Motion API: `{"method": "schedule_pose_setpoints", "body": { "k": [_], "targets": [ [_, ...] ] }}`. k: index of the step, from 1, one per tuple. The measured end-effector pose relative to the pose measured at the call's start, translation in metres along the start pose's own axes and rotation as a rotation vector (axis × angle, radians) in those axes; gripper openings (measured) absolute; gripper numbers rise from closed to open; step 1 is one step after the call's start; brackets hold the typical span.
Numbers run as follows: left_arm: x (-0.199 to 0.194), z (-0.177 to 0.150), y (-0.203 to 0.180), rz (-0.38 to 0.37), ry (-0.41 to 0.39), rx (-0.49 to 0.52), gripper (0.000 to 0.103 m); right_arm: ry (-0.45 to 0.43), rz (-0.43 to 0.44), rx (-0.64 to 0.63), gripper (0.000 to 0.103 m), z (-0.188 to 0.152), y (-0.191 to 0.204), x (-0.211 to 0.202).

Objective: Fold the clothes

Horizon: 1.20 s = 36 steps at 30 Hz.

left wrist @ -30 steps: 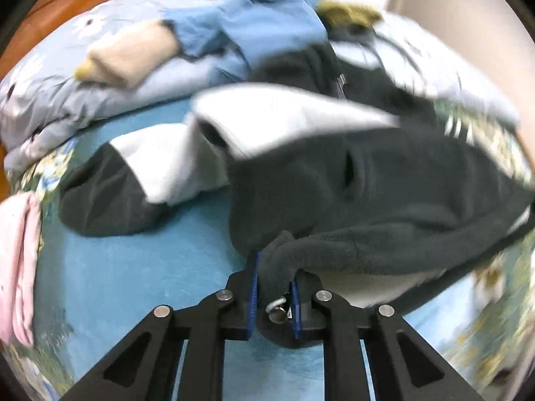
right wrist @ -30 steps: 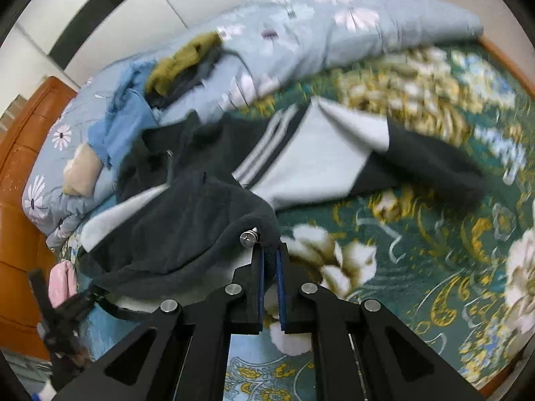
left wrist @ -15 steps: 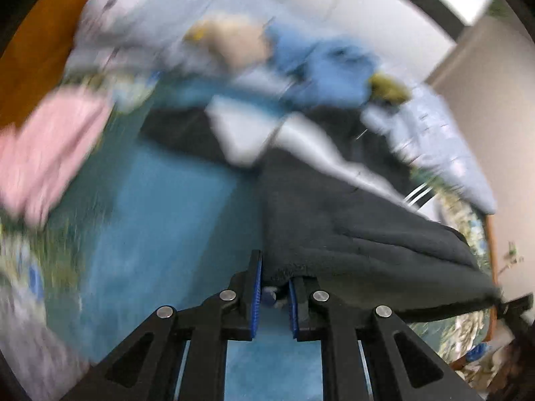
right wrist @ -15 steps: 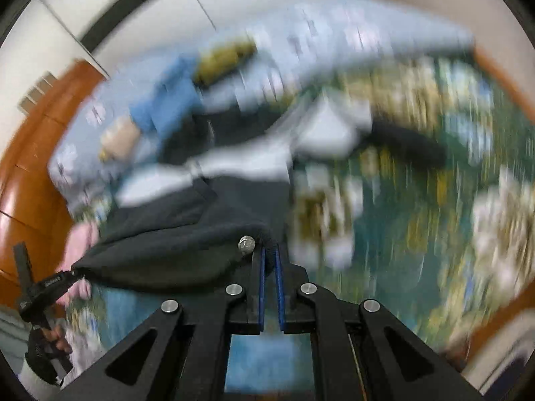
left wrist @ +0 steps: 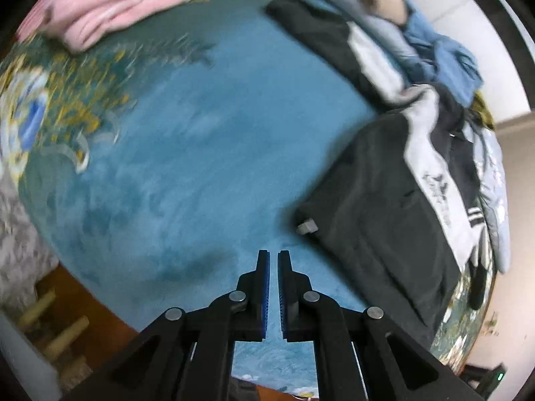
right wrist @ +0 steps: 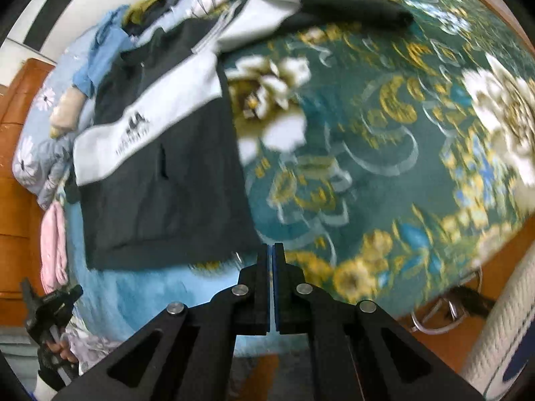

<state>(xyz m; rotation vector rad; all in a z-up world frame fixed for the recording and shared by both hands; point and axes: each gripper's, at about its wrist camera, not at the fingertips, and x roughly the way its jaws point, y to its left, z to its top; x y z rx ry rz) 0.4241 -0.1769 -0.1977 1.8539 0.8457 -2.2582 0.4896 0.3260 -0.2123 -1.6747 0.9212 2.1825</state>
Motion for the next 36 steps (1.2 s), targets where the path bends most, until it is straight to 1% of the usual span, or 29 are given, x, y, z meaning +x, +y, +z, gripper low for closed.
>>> {"method": "schedule_pose_setpoints", "body": {
  "k": [1,2,3,4,5,7,9,13,15,16,17,18,19,20,22,24,25,26,27,28,29,30,32,36],
  "targets": [
    [0.001,0.004,-0.006,-0.011,-0.004,0.018,0.022,0.000,0.013,0.001,0.002,0.006,0.002,0.004],
    [0.001,0.007,-0.011,-0.020,-0.007,0.035,0.049,0.003,0.024,0.002,0.002,0.010,0.005,0.010],
    [0.003,0.011,-0.016,-0.026,-0.011,0.054,0.064,0.008,0.031,0.000,0.005,0.015,0.008,0.016],
    [0.006,0.015,-0.021,-0.032,-0.019,0.075,0.080,0.017,0.031,-0.004,0.014,0.018,0.012,0.024],
    [0.009,0.020,-0.028,-0.036,-0.024,0.105,0.081,0.026,0.032,-0.007,0.029,0.021,0.015,0.032],
    [0.023,0.030,-0.037,-0.010,-0.018,0.176,0.081,0.033,0.034,-0.003,0.046,0.024,0.017,0.045],
    [0.039,0.038,-0.045,0.028,-0.001,0.258,0.083,0.039,0.036,0.009,0.046,0.026,0.018,0.056],
    [0.066,0.048,-0.058,0.038,0.044,0.377,0.085,0.072,0.041,0.051,0.046,0.026,0.014,0.077],
    [0.077,0.050,-0.061,0.037,0.075,0.414,0.087,0.081,0.032,0.054,0.046,0.026,0.014,0.084],
    [0.082,0.051,-0.063,0.032,0.094,0.428,0.087,0.082,0.035,0.058,0.049,0.026,0.016,0.086],
    [0.085,0.051,-0.064,0.034,0.106,0.442,0.087,0.084,0.038,0.062,0.048,0.026,0.017,0.087],
    [0.088,0.051,-0.065,0.037,0.116,0.454,0.087,0.089,0.041,0.063,0.048,0.026,0.019,0.089],
    [0.091,0.051,-0.065,0.040,0.128,0.462,0.087,0.099,0.048,0.065,0.044,0.026,0.021,0.090],
    [0.093,0.051,-0.065,0.039,0.146,0.461,0.087,0.108,0.059,0.070,0.030,0.025,0.023,0.090],
    [0.095,0.052,-0.062,0.025,0.168,0.442,0.087,0.122,0.064,0.082,0.013,0.025,0.027,0.091],
    [0.092,0.053,-0.059,0.011,0.166,0.418,0.086,0.122,0.052,0.089,0.011,0.026,0.031,0.086],
    [0.090,0.052,-0.058,0.012,0.161,0.406,0.082,0.118,0.042,0.088,0.010,0.028,0.033,0.082],
    [0.088,0.052,-0.057,0.018,0.156,0.398,0.068,0.113,0.035,0.084,0.009,0.030,0.033,0.077],
    [0.085,0.051,-0.057,0.024,0.151,0.390,0.057,0.108,0.028,0.076,0.009,0.032,0.033,0.072],
    [0.083,0.050,-0.057,0.036,0.148,0.390,0.034,0.102,0.018,0.063,0.009,0.034,0.034,0.065],
    [0.081,0.046,-0.058,0.048,0.147,0.397,0.026,0.097,0.008,0.050,0.009,0.037,0.035,0.058],
    [0.078,0.043,-0.059,0.049,0.147,0.402,0.026,0.091,-0.002,0.037,0.009,0.039,0.036,0.052],
    [0.069,0.035,-0.060,0.029,0.147,0.401,0.016,0.086,-0.021,0.016,0.008,0.043,0.036,0.040],
    [0.052,0.018,-0.062,-0.012,0.153,0.383,0.011,0.083,-0.047,-0.013,0.008,0.044,0.031,0.023]
  ]
}}
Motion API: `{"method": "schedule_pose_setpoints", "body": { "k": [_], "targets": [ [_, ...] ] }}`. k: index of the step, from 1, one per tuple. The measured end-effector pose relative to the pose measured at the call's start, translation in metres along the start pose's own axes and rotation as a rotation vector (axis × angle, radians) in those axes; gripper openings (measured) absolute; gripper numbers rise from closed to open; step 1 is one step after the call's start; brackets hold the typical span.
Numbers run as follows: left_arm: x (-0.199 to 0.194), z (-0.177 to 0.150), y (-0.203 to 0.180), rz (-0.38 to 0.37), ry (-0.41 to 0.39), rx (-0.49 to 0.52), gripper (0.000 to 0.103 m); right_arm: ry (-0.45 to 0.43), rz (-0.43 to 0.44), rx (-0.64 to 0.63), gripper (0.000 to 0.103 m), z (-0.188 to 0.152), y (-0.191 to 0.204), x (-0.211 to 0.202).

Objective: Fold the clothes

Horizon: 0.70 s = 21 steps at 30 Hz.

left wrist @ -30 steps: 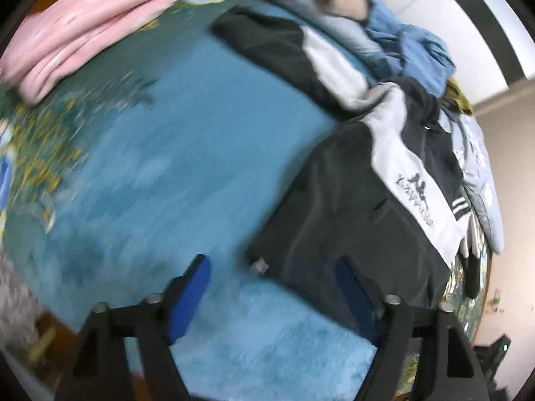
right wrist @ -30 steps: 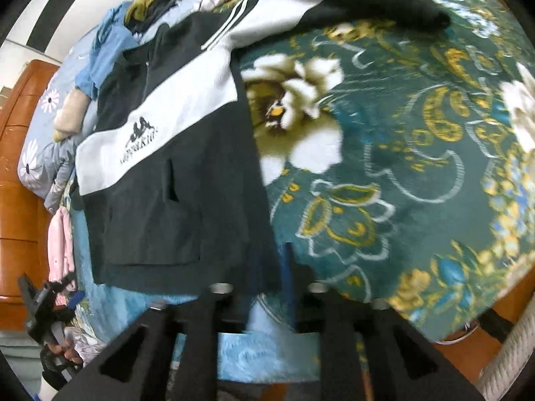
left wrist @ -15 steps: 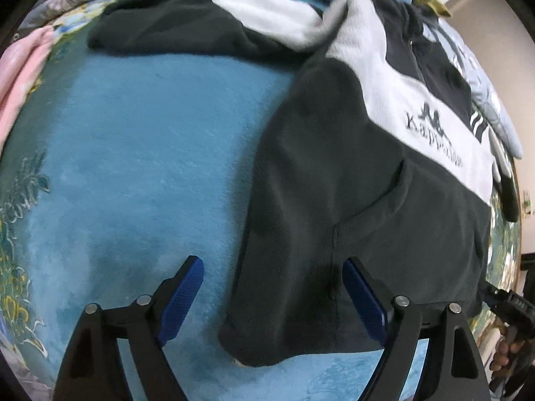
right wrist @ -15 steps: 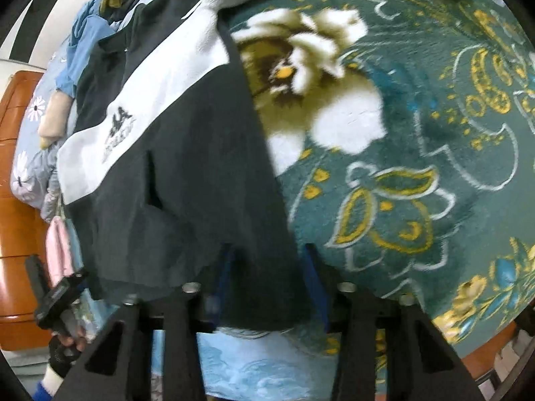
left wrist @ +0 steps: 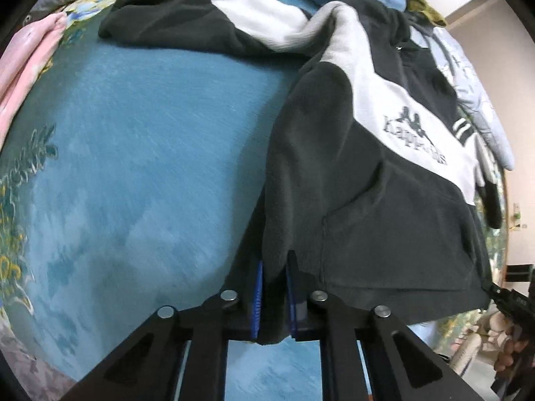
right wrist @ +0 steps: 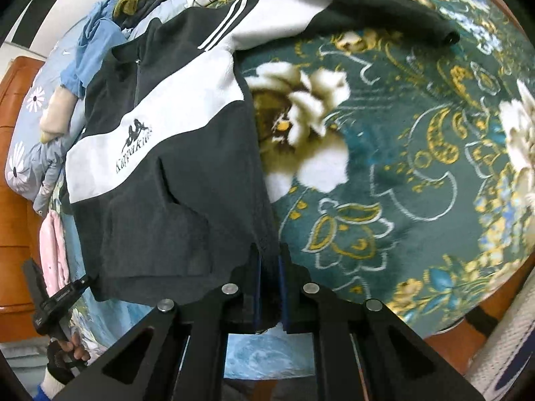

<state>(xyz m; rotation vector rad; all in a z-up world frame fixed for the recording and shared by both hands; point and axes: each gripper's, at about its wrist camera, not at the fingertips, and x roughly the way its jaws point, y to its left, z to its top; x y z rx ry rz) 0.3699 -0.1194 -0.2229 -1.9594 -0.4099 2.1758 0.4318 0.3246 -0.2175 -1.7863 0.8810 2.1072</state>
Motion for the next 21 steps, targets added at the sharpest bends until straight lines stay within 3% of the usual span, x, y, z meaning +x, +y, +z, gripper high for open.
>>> {"method": "schedule_pose_setpoints", "body": {
  "k": [3,6,12,13,15,16,17,18,19,20,21],
  "targets": [
    [-0.009,-0.014,-0.004,-0.022,0.009,-0.010,0.011,0.009,-0.016,-0.024,0.008,-0.002,-0.003,-0.011],
    [-0.006,-0.015,0.010,0.000,0.030,-0.013,0.011,0.033,-0.031,-0.026,0.008,-0.004,-0.006,-0.007],
    [-0.012,-0.007,0.016,-0.039,0.034,-0.034,0.013,0.072,-0.076,-0.059,0.009,0.004,0.011,0.006],
    [-0.018,-0.003,0.017,-0.056,0.024,-0.038,0.019,0.079,-0.081,-0.063,0.009,0.005,0.013,0.006],
    [-0.031,0.007,0.016,-0.094,-0.002,-0.049,0.043,0.092,-0.092,-0.064,0.009,0.005,0.015,0.003],
    [-0.038,0.012,0.015,-0.114,-0.014,-0.055,0.060,0.095,-0.098,-0.062,0.010,0.006,0.017,0.001],
    [-0.044,0.018,0.013,-0.137,-0.031,-0.060,0.067,0.093,-0.102,-0.055,0.011,0.008,0.018,-0.001],
    [-0.049,0.027,0.009,-0.164,-0.052,-0.066,0.067,0.089,-0.107,-0.047,0.012,0.010,0.019,-0.006],
    [-0.055,0.035,0.005,-0.190,-0.073,-0.071,0.067,0.077,-0.108,-0.035,0.019,0.012,0.020,-0.012],
    [-0.062,0.044,0.002,-0.218,-0.090,-0.078,0.069,0.061,-0.101,-0.021,0.039,0.015,0.021,-0.019],
    [-0.069,0.052,0.000,-0.247,-0.106,-0.087,0.070,0.040,-0.087,-0.003,0.052,0.017,0.022,-0.028]
  ]
}}
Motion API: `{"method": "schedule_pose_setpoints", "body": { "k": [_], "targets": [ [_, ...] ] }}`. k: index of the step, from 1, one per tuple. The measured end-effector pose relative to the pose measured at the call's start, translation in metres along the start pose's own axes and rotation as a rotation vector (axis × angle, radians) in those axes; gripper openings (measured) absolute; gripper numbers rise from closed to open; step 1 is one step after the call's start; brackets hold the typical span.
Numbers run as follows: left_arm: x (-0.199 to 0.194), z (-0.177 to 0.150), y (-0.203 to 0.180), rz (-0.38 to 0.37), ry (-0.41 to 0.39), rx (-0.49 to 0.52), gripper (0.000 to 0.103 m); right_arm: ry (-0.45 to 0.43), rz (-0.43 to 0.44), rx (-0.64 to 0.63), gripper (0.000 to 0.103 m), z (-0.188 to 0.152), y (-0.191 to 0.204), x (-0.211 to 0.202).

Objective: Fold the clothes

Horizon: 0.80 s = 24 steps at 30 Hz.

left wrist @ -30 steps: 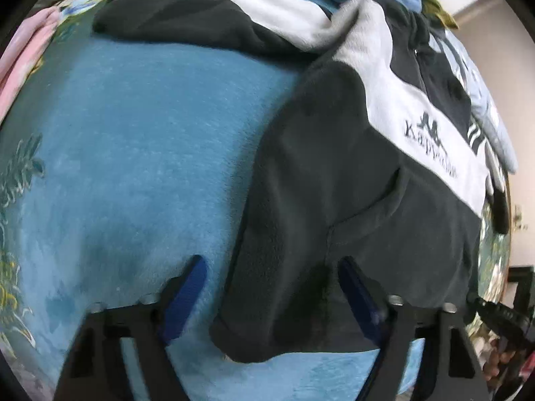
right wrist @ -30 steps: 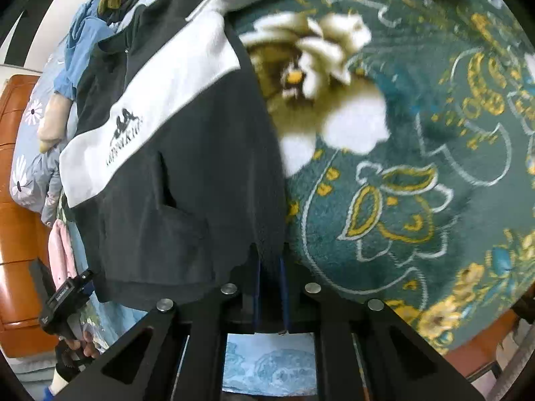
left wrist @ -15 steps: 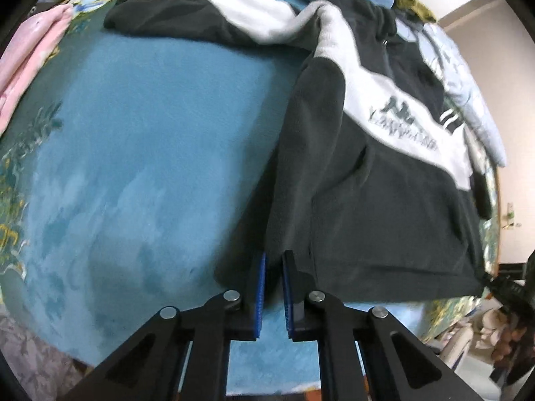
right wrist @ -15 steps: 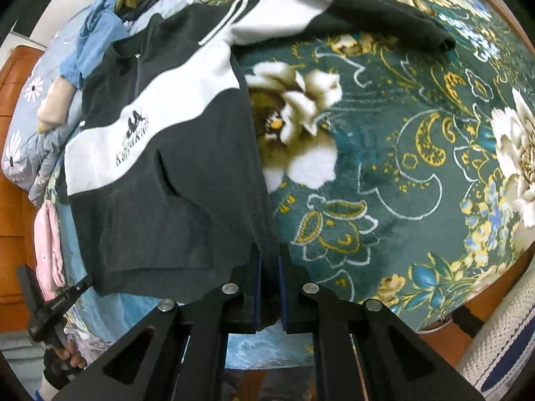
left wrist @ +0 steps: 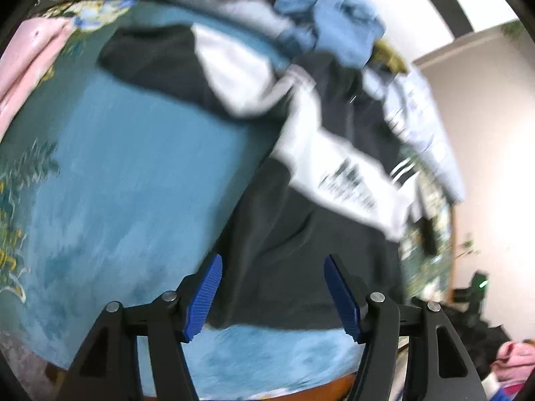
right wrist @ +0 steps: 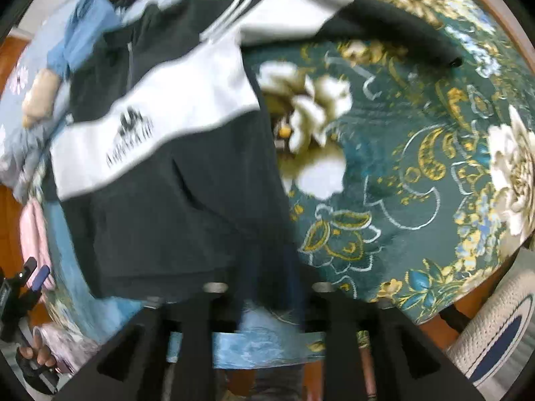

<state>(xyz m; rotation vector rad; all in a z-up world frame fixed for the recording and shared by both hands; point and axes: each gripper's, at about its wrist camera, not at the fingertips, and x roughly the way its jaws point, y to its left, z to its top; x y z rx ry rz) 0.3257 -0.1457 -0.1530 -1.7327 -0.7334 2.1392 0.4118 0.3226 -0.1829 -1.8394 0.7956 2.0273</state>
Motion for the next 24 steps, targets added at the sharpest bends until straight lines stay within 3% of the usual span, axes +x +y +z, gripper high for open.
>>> {"method": "schedule_pose_setpoints", "body": {
  "k": [1,6,8,12,16,19,21,24],
  "targets": [
    [-0.006,0.009,-0.006,-0.029,-0.014,-0.003,0.071,-0.027,0.021,0.017,0.069,0.003,0.002,-0.012],
    [-0.042,0.049,-0.053,-0.122,-0.085,0.069,0.076,-0.174,0.097,0.059,0.075,0.019,0.025,-0.067],
    [-0.054,0.060,-0.074,-0.139,-0.106,0.120,0.076,-0.255,0.122,0.062,0.090,0.023,0.032,-0.093],
    [-0.081,0.072,-0.117,-0.185,-0.171,0.234,0.077,-0.496,0.140,0.057,0.095,0.021,0.046,-0.154],
    [-0.116,0.078,-0.163,-0.197,-0.298,0.367,0.086,-0.669,0.132,0.011,0.103,0.015,0.055,-0.194],
    [-0.129,0.074,-0.187,-0.203,-0.394,0.420,0.103,-0.735,0.107,-0.020,0.103,0.015,0.056,-0.208],
    [-0.136,0.071,-0.202,-0.211,-0.449,0.448,0.103,-0.752,0.085,-0.034,0.103,0.015,0.055,-0.212],
    [-0.130,0.068,-0.220,-0.220,-0.425,0.466,0.103,-0.754,0.060,-0.032,0.103,0.020,0.046,-0.212]
  ]
}}
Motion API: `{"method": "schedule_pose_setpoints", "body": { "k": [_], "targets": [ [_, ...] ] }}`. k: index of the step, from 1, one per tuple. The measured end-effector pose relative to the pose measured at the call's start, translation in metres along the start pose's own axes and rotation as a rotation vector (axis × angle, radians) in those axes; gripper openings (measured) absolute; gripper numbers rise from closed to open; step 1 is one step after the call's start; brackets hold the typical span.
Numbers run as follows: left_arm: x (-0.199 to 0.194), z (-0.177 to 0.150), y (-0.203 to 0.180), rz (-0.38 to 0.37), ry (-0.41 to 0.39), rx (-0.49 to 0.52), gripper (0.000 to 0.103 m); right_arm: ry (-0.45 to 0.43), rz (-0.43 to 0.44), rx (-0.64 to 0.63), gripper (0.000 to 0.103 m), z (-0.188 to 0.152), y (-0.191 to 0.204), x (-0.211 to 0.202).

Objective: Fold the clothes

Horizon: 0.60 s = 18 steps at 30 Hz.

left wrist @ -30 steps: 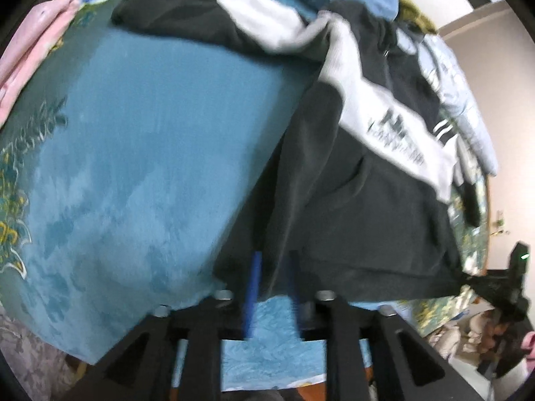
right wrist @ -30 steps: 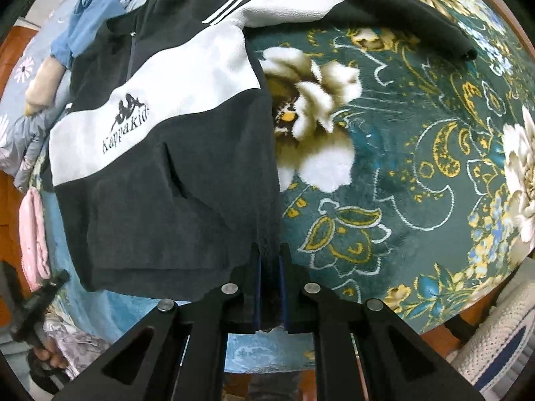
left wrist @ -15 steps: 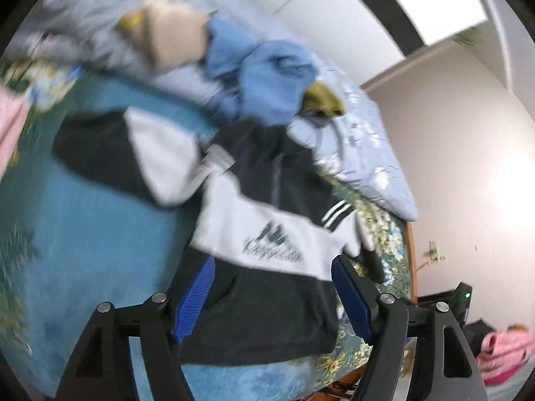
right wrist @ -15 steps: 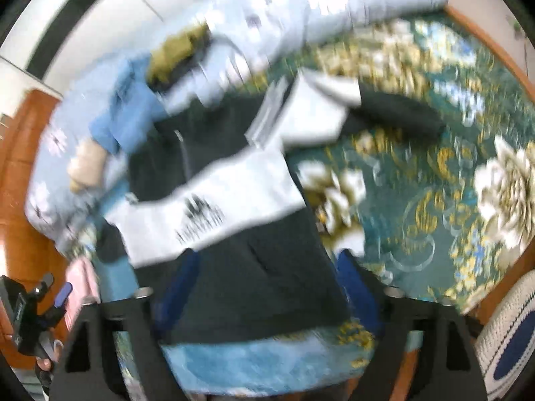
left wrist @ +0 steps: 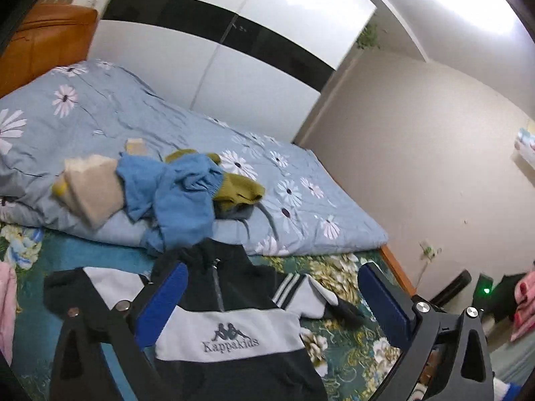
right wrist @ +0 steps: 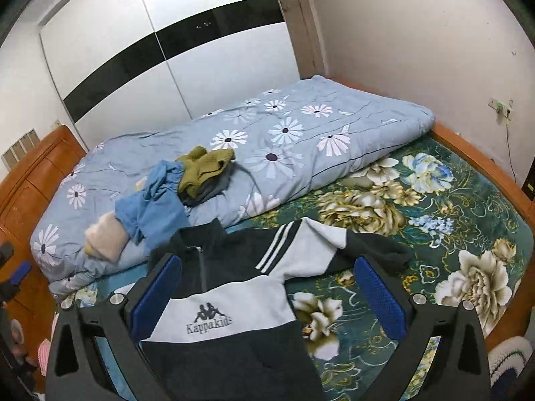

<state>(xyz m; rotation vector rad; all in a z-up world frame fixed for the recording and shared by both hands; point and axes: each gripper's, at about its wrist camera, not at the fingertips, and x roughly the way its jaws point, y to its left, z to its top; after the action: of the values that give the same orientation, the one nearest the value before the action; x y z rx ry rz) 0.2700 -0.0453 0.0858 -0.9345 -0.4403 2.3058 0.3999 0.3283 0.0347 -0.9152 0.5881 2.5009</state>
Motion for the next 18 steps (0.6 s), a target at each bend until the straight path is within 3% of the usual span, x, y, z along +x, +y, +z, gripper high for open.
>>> {"method": "schedule_pose_setpoints", "body": {
  "k": [2,7,9,14,18],
  "targets": [
    [0.008,-0.001,-0.012,0.008,0.011,0.018,0.103,-0.003,-0.016,0.000,0.103,0.004,-0.009,0.003],
    [0.016,-0.005,-0.056,0.077,-0.115,0.160,0.103,-0.074,-0.017,-0.058,0.103,0.029,-0.025,0.006],
    [0.030,-0.007,-0.065,0.087,-0.116,0.160,0.103,-0.097,0.003,-0.118,0.103,0.038,-0.026,0.011],
    [0.069,-0.012,-0.081,0.138,-0.074,0.138,0.103,0.094,0.087,-0.165,0.103,0.037,-0.054,0.071],
    [0.099,-0.008,-0.087,0.223,0.010,0.125,0.103,0.253,0.037,-0.209,0.103,0.013,-0.093,0.131]
  ]
}}
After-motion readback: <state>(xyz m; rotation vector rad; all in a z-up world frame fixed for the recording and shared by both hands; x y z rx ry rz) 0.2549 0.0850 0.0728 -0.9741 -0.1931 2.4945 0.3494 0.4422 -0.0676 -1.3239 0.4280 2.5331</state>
